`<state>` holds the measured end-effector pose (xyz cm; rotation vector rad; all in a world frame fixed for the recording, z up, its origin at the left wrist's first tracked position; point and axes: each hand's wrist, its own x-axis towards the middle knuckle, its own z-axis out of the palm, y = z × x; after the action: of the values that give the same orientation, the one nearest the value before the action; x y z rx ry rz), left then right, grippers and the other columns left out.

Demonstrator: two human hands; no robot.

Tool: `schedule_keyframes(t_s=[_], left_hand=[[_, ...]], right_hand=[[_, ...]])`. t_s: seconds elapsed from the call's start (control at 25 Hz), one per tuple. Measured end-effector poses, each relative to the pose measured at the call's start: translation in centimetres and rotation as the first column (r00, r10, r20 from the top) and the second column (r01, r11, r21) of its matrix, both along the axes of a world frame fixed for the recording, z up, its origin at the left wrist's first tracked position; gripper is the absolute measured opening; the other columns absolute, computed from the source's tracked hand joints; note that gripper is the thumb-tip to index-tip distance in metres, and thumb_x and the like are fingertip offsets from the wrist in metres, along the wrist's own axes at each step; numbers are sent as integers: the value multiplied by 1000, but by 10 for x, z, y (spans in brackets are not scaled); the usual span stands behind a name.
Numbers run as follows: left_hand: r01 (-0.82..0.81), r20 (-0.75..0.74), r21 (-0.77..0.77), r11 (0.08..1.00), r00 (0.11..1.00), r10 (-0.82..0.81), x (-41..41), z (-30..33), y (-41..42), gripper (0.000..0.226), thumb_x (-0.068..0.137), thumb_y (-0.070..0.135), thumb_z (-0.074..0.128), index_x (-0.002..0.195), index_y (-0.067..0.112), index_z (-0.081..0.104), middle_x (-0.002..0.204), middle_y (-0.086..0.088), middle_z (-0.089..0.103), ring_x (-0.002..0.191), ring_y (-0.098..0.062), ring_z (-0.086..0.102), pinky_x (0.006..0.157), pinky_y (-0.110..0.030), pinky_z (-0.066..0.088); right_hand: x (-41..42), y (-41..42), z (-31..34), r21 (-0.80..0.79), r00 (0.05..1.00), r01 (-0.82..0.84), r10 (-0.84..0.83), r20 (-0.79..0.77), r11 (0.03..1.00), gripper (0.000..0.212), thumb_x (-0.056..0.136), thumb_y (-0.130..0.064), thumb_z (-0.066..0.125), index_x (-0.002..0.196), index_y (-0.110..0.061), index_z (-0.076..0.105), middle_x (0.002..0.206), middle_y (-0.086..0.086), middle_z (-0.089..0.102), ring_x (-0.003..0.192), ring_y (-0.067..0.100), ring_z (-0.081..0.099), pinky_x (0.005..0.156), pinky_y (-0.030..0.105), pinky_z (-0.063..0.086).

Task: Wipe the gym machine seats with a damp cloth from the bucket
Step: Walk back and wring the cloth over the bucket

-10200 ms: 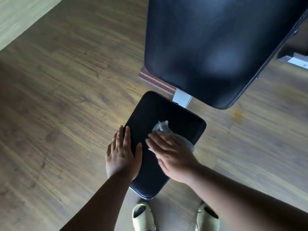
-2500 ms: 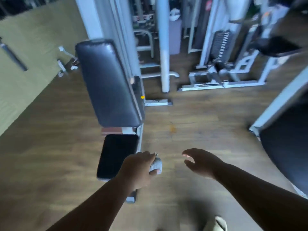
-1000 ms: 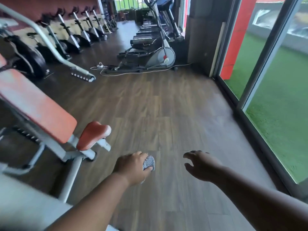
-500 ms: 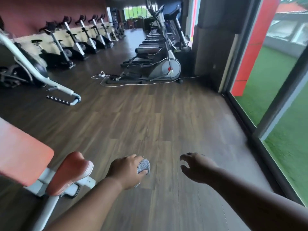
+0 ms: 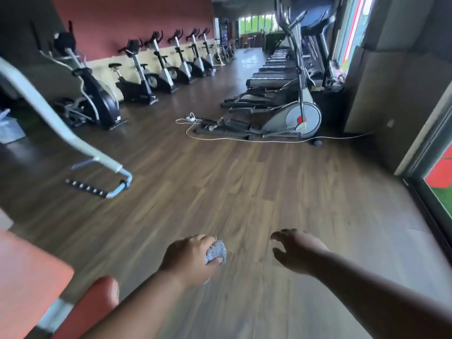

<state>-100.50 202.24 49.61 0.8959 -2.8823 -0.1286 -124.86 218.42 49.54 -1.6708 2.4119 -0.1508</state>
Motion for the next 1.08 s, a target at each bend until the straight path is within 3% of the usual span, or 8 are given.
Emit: schedule_keyframes(t_s=[0.16, 0.4, 0.64, 0.84, 1.08], left_hand=[[39, 40, 2, 999, 998, -39, -103, 14, -110, 53, 82, 65, 48, 125, 36, 54, 117, 15, 61, 105, -13, 61, 74, -27, 39], [44, 36, -3, 999, 998, -44, -256, 23, -242, 47, 79, 65, 46, 118, 39, 50, 110, 18, 62, 96, -11, 61, 69, -26, 37], [-143, -53, 30, 989, 988, 145, -351, -1, -357, 51, 81, 63, 47, 129, 46, 49, 112, 23, 64, 98, -5, 61, 76, -25, 48], [-297, -51, 63, 953, 952, 300, -361, -6, -452, 53, 79, 65, 46, 128, 46, 53, 107, 17, 66, 96, -9, 64, 76, -25, 47], [-426, -45, 38, 904, 903, 427, -344, -7, -639, 49, 77, 67, 43, 122, 46, 50, 98, 19, 63, 88, -6, 61, 66, -24, 39]], right_hand=[[-92, -90, 11, 11, 996, 77, -77, 42, 997, 44, 94, -46, 43, 136, -33, 51, 137, -4, 58, 116, 24, 58, 90, 32, 49], [-245, -224, 13, -22, 999, 44, -44, 4, 999, 43, 94, -45, 43, 135, -31, 52, 132, -4, 60, 115, 22, 58, 85, 29, 45], [-383, -401, -2, 76, 990, -136, 138, -26, 988, 45, 95, -47, 42, 137, -33, 49, 133, -4, 58, 118, 24, 56, 87, 29, 44], [-413, -569, 7, 126, 941, -331, 337, -31, 935, 47, 94, -49, 42, 138, -35, 47, 136, -5, 57, 121, 23, 55, 91, 31, 46], [-381, -783, 7, 52, 887, -459, 461, -31, 887, 47, 92, -50, 43, 137, -37, 47, 136, -5, 56, 121, 24, 55, 92, 30, 45]])
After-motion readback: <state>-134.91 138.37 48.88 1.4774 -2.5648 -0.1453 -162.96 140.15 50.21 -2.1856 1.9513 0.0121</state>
